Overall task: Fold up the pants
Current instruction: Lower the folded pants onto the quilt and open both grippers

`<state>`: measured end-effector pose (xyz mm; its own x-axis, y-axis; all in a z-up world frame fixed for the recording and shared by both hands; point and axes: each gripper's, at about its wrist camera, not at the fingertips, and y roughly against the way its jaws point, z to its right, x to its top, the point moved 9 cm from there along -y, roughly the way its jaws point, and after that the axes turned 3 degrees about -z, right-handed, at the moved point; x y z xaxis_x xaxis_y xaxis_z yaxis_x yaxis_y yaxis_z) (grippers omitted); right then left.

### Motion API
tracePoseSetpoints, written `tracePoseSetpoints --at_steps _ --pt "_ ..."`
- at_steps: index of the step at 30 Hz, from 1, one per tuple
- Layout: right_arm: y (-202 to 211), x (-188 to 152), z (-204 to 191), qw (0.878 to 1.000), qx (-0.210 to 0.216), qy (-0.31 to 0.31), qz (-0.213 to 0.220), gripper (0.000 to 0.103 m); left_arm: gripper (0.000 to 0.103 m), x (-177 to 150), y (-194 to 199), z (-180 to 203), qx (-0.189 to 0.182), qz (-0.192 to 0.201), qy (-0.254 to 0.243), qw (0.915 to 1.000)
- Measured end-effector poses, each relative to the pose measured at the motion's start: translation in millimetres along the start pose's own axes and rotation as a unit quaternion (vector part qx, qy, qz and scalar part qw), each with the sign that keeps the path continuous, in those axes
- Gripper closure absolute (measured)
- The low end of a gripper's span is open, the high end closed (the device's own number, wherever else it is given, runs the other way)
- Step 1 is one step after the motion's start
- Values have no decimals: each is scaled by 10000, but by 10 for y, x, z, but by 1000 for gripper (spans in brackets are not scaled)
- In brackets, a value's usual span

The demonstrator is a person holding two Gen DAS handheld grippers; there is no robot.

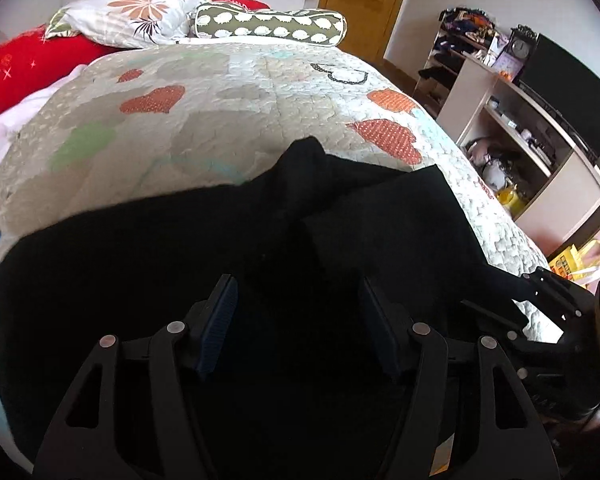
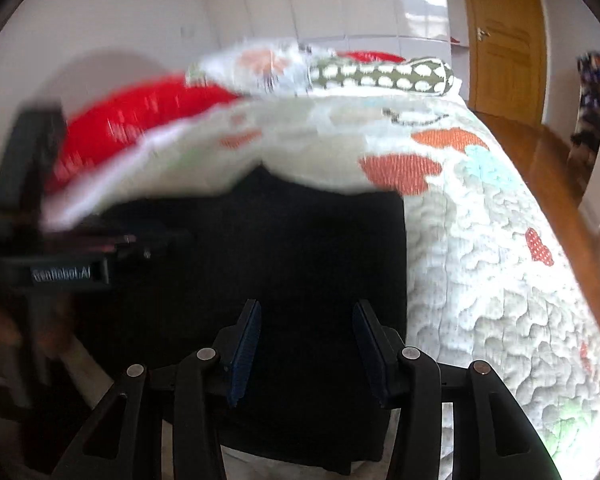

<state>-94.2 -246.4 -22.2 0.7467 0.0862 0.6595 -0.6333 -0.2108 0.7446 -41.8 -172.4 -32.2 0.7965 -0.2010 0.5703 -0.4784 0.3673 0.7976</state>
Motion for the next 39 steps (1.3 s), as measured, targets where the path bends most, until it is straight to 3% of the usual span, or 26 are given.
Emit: tracePoseSetpoints --at_steps 6,11,22,29,39 --pt "243 -75 80 9999 104 -67 -11 56 40 -67 55 -159 -114 67 426 9990" --pt "347 9 20 9994 234 -189 148 56 40 -87 109 -129 -14 130 460 9989" --pt "173 -166 -288 9990 432 3 -140 56 40 -115 134 -112 129 200 483 9985" --pt "369 1 -276 9988 474 -34 72 56 40 -114 184 -141 123 211 628 9977" --pt "89 68 -449 9983 573 -39 -134 56 40 -122 395 -298 428 384 725 9957"
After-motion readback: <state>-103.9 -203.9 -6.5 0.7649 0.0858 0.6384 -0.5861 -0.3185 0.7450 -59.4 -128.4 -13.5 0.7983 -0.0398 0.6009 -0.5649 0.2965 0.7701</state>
